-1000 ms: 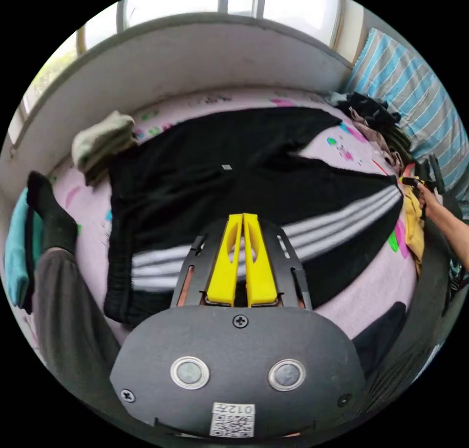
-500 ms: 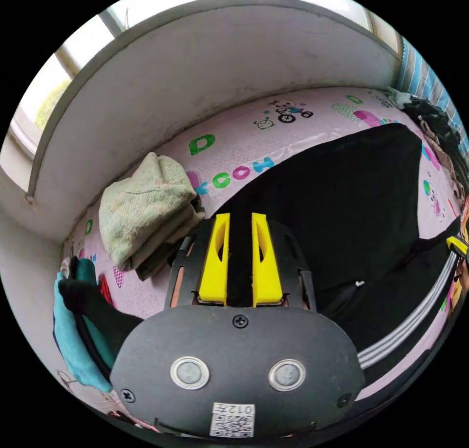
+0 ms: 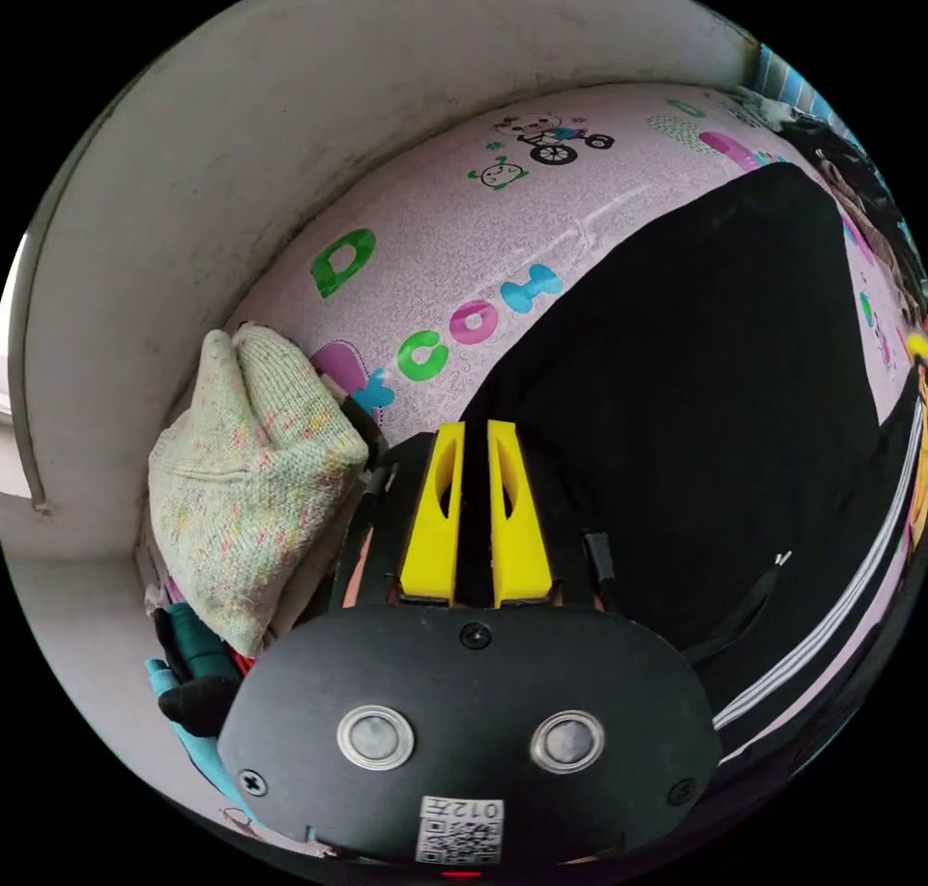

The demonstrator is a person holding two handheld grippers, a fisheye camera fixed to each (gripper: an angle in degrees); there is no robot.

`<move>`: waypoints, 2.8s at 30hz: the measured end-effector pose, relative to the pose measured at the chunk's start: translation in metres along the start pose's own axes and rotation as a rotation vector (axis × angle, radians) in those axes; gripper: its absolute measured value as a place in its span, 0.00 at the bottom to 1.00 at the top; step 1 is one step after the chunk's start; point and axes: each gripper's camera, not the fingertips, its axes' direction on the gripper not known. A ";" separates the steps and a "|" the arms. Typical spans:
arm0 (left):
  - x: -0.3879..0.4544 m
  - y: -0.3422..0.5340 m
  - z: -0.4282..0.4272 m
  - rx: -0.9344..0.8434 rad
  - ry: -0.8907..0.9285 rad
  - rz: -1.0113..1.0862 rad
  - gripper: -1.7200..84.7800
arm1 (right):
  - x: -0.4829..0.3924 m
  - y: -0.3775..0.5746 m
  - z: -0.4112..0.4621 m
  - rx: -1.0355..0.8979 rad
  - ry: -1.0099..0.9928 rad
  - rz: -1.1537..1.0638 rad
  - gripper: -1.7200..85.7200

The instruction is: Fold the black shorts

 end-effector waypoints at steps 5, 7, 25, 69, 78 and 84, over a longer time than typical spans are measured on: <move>0.021 -0.011 0.001 -0.020 -0.068 0.069 0.05 | 0.055 -0.151 0.032 -0.062 0.141 -0.008 0.07; 0.032 -0.013 0.001 -0.021 -0.103 0.099 0.04 | 0.074 -0.188 0.040 -0.037 0.180 0.100 0.08; 0.064 0.001 -0.002 0.000 -0.099 0.007 0.02 | 0.093 -0.265 0.077 -0.078 0.235 0.431 0.01; 0.231 0.295 -0.154 -0.055 0.097 0.266 0.02 | 0.054 -0.158 -0.031 -0.072 0.386 0.530 0.02; 0.187 0.348 -0.218 0.114 -0.039 0.171 0.02 | 0.126 0.034 -0.220 0.228 -0.002 0.753 0.01; 0.202 0.386 -0.218 -0.017 -0.055 0.350 0.02 | 0.120 0.270 -0.223 0.179 -0.251 1.024 0.01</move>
